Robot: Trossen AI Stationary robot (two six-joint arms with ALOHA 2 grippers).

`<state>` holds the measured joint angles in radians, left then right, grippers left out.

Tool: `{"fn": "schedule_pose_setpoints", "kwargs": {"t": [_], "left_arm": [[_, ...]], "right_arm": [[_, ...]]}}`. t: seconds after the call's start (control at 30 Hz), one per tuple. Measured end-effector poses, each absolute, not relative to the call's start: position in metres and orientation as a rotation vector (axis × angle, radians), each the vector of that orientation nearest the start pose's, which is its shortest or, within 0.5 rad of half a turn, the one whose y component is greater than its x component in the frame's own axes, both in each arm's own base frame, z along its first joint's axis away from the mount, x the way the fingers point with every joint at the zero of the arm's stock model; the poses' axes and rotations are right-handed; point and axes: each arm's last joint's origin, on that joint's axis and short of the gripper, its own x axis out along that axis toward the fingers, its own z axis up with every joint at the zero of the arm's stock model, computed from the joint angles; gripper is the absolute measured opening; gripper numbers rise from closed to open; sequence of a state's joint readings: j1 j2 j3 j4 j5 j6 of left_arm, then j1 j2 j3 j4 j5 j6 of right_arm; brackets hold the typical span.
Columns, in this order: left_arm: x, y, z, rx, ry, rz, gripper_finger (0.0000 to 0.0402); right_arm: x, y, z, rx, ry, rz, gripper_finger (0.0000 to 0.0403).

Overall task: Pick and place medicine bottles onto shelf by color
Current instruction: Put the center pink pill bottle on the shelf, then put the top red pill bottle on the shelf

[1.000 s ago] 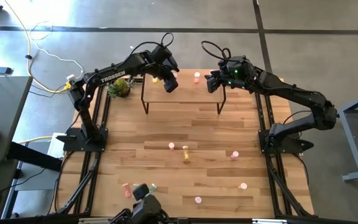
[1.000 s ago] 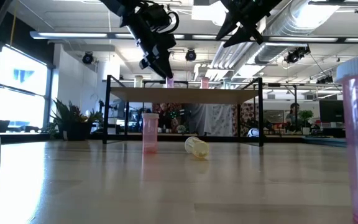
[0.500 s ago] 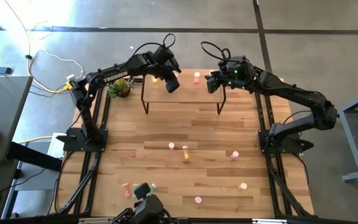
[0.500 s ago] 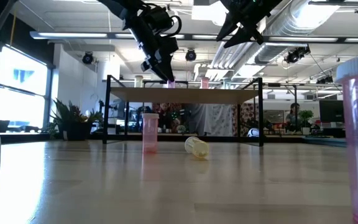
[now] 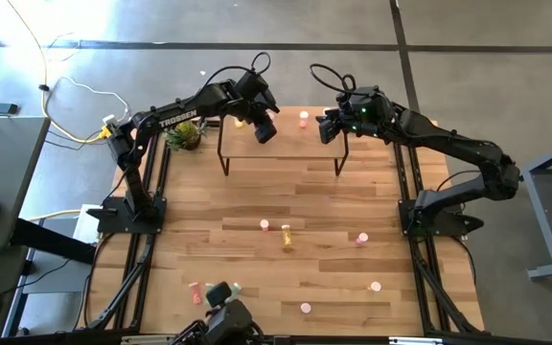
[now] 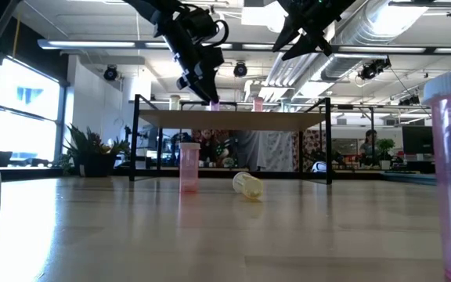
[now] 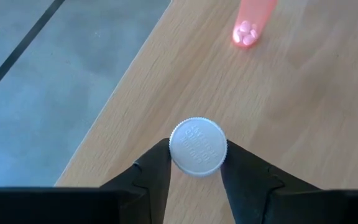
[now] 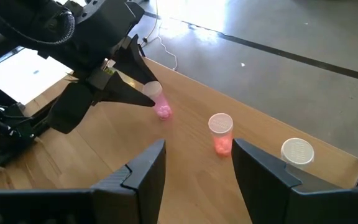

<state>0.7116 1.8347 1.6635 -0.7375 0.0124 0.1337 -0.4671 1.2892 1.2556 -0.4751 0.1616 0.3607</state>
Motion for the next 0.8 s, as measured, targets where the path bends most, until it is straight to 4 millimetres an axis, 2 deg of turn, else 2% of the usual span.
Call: {"fn": "schedule_pose_setpoints", "kwargs": {"t": [0.43,0.8], "left_arm": [[0.304,0.262,0.305,-0.2,0.886,0.591,0.0213],[0.302,0.26,0.333,-0.195,0.866,0.595,0.022]], "right_arm": [[0.245,-0.129,0.361,0.422,0.411,-0.704,0.0174],[0.246,-0.127,0.36,0.453,0.414,-0.654,0.0174]]}}
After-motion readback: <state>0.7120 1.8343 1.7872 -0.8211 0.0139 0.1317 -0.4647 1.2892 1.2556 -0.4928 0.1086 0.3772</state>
